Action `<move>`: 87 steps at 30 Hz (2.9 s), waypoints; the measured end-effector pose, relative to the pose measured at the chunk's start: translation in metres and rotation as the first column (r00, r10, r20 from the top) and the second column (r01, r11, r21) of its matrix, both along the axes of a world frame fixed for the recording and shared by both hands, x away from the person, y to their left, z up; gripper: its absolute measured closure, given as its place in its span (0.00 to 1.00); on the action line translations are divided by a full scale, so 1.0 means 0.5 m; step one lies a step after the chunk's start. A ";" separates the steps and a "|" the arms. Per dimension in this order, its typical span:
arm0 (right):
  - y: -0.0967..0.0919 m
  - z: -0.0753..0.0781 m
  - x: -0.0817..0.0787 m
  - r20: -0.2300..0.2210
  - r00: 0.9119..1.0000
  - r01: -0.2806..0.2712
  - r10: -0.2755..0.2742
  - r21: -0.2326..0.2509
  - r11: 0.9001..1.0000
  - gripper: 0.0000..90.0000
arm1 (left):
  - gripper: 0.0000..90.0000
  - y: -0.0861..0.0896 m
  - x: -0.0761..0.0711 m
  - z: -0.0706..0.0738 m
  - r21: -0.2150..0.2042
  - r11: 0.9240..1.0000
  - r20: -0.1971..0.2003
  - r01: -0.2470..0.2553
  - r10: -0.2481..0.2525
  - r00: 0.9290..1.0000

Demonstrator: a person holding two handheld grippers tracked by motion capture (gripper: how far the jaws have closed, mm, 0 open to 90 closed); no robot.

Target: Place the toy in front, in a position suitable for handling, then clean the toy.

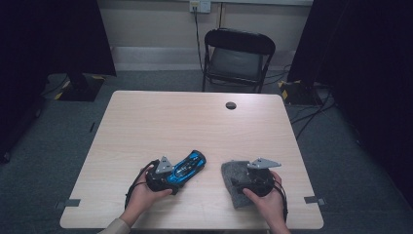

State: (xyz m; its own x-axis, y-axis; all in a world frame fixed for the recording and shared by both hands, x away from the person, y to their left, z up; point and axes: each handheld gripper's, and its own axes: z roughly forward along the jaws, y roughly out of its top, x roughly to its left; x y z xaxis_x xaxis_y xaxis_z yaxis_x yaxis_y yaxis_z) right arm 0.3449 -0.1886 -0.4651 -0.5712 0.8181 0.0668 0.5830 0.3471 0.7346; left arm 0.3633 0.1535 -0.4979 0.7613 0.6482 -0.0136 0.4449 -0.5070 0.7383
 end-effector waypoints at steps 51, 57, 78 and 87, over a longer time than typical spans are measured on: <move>0.009 -0.042 0.012 0.019 1.000 -0.022 0.024 -0.102 0.995 0.77 | 0.21 0.030 -0.021 0.025 -0.036 0.999 0.002 -0.018 0.018 1.000; 0.000 -0.034 0.009 0.024 1.000 -0.014 0.015 -0.063 0.998 0.78 | 0.20 0.039 -0.032 0.033 -0.028 1.000 -0.001 -0.015 0.015 1.000; 0.001 0.029 0.009 0.059 0.996 -0.065 0.064 0.010 0.998 0.79 | 0.20 0.047 -0.033 0.016 -0.051 0.998 -0.024 -0.023 0.021 0.999; 0.009 -0.016 0.014 0.026 0.998 -0.061 0.062 -0.029 0.998 0.68 | 0.20 0.042 -0.032 0.008 -0.034 0.999 -0.031 -0.010 0.009 0.999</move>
